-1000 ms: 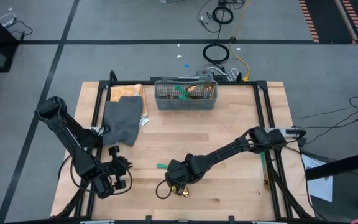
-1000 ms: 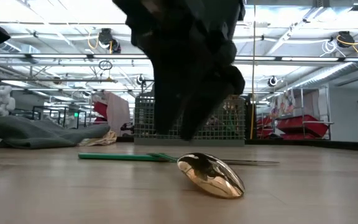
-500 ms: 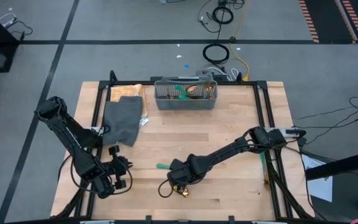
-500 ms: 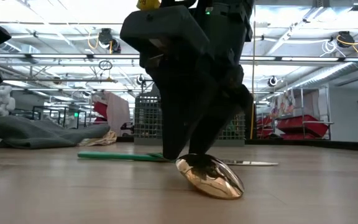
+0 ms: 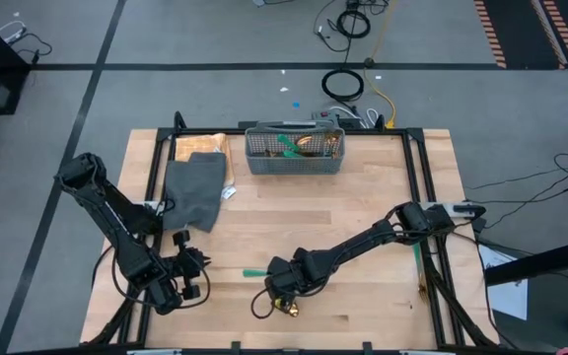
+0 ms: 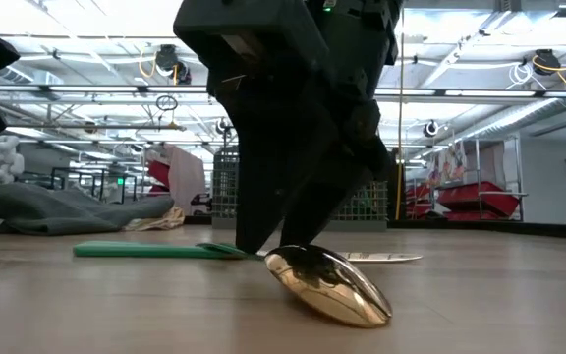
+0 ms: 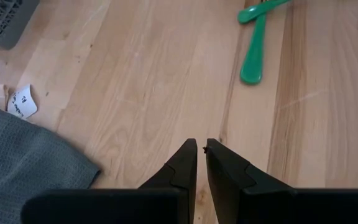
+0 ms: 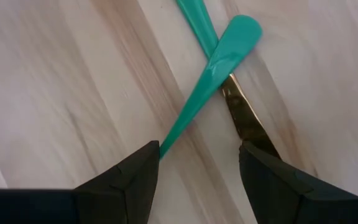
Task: Sort silverware
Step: Put the green knife into the gray silverware basket
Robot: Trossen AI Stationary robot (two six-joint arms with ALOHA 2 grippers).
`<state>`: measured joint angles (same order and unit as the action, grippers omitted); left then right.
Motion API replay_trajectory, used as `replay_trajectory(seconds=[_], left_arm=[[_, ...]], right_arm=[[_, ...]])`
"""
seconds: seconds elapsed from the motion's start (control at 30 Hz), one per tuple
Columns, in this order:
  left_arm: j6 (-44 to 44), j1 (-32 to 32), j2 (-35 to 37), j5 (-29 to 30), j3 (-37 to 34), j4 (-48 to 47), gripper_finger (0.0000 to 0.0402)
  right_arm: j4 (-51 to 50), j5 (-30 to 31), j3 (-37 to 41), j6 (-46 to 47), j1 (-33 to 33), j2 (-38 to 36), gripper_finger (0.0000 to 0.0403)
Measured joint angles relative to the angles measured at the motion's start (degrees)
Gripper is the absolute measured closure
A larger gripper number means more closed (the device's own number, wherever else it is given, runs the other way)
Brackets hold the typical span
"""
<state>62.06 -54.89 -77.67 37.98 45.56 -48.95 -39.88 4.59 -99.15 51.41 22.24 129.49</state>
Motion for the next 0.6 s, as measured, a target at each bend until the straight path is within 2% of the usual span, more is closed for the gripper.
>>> replay_trajectory(seconds=[0.23, 0.6], left_arm=[[0.0, 0.0, 0.0, 0.0, 0.0, 0.0, 0.0358], [0.1, 0.0, 0.0, 1.5, 0.0, 0.0, 0.0358]], right_arm=[[-1.6, 0.0, -0.9, -4.4, 0.3, 0.1, 0.0193], [-13.0, 2.5, -1.5, -8.2, -1.4, -0.1, 0.0193]])
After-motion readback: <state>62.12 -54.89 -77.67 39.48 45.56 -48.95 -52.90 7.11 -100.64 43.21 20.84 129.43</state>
